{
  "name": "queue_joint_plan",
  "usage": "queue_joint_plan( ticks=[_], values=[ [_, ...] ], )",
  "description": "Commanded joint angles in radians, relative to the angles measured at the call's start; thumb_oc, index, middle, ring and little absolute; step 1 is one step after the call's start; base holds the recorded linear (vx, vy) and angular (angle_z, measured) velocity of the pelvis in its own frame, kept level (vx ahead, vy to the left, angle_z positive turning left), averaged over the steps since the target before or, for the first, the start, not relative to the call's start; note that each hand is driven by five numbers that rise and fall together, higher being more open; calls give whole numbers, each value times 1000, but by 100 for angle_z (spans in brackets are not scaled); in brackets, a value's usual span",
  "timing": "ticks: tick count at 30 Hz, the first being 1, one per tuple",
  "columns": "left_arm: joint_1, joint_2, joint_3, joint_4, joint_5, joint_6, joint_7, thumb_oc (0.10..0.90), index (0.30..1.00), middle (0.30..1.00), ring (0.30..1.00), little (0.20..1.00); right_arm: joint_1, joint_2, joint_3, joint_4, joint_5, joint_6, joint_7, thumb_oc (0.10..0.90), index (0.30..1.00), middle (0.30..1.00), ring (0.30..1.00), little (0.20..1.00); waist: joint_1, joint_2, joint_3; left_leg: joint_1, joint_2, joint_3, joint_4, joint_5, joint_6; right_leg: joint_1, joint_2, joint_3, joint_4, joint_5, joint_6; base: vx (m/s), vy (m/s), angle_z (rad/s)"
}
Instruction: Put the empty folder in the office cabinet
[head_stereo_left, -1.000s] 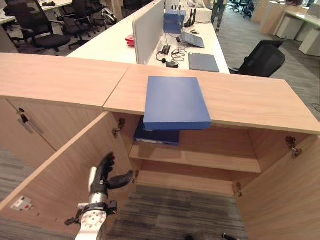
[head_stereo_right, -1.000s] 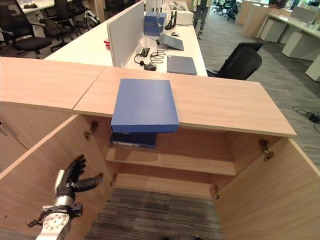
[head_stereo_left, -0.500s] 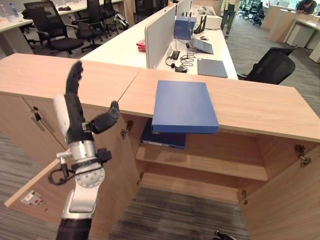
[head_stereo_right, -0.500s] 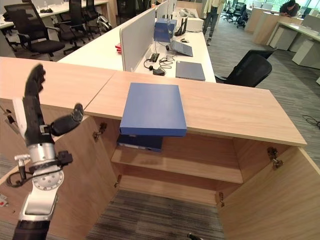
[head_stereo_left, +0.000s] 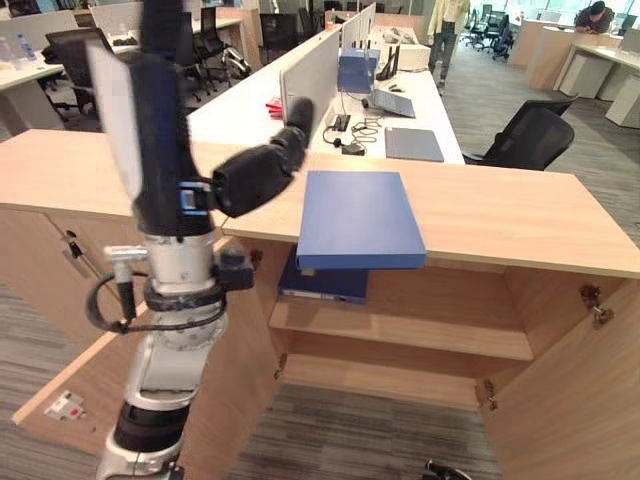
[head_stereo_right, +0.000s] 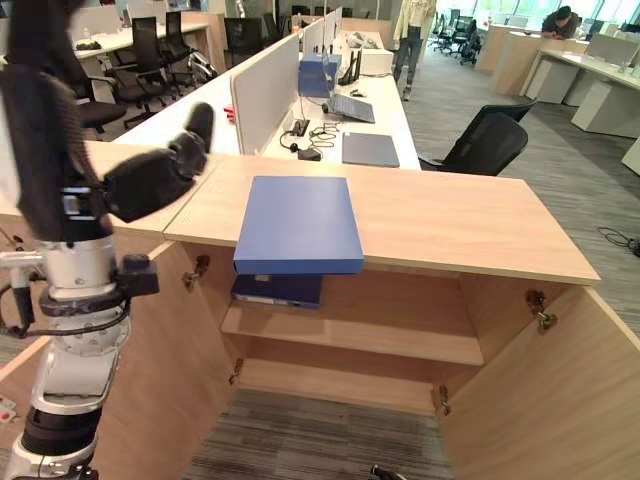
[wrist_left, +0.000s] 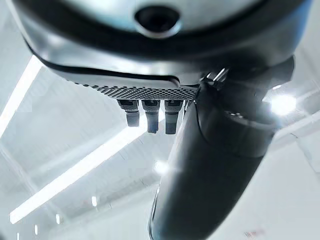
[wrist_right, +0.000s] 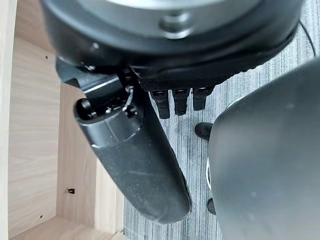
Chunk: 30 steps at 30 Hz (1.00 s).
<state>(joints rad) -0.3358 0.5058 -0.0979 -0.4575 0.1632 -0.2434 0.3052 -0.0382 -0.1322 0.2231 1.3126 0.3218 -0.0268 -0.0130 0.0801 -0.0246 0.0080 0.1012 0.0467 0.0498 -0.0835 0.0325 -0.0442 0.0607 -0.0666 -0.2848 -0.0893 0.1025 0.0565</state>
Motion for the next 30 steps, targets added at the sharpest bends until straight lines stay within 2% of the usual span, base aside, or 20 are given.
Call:
queue_joint_plan(
  ticks=[1, 5, 9, 18, 22, 30],
  values=[
    [-120, 49, -26, 10, -96, -41, -114, 800, 900, 900, 900, 900, -34, -4, 27, 42, -16, -10, 25, 800, 900, 900, 900, 900, -16, -6, -19, -9, -35, 69, -4, -43, -18, 91, -6, -5, 2, -109, 74, 0, 0, 0],
    [-117, 77, -75, 5, -110, -27, -199, 800, 900, 900, 900, 900, -36, -5, 28, 42, -21, -1, 39, 800, 900, 900, 900, 900, -17, -4, -18, -7, -35, 70, -4, -47, -16, 93, -6, -5, 2, -111, 74, 0, 0, 0],
    [-121, 92, -102, 19, -98, -16, -233, 800, 900, 900, 900, 900, -37, -4, 35, 42, -28, 2, 47, 800, 900, 900, 900, 900, -18, -2, -18, -2, -34, 71, -4, -50, -17, 95, -6, -6, 2, -112, 74, 0, 0, 0],
    [-189, 115, -191, 137, 27, 17, -257, 800, 900, 900, 900, 900, -40, -10, 57, 34, -43, 7, 53, 800, 900, 900, 900, 900, -32, 6, -16, 10, -32, 77, -4, -55, -16, 101, -5, -2, 2, -114, 72, 0, 0, 0],
    [-214, 120, -218, 194, 145, 22, -238, 800, 900, 900, 900, 900, -41, -6, 68, 35, -49, 10, 50, 800, 900, 900, 900, 900, -39, 7, -18, 15, -31, 83, -4, -60, -15, 105, -4, 2, 2, -117, 73, 0, 0, 0],
    [-260, 110, -262, 276, 274, 37, -199, 800, 900, 900, 900, 900, -35, -6, 80, 33, -58, 10, 42, 800, 900, 900, 900, 900, -51, 7, -18, 21, -30, 90, -4, -64, -14, 106, -3, 10, 2, -120, 72, 0, 0, 0]
  ],
)
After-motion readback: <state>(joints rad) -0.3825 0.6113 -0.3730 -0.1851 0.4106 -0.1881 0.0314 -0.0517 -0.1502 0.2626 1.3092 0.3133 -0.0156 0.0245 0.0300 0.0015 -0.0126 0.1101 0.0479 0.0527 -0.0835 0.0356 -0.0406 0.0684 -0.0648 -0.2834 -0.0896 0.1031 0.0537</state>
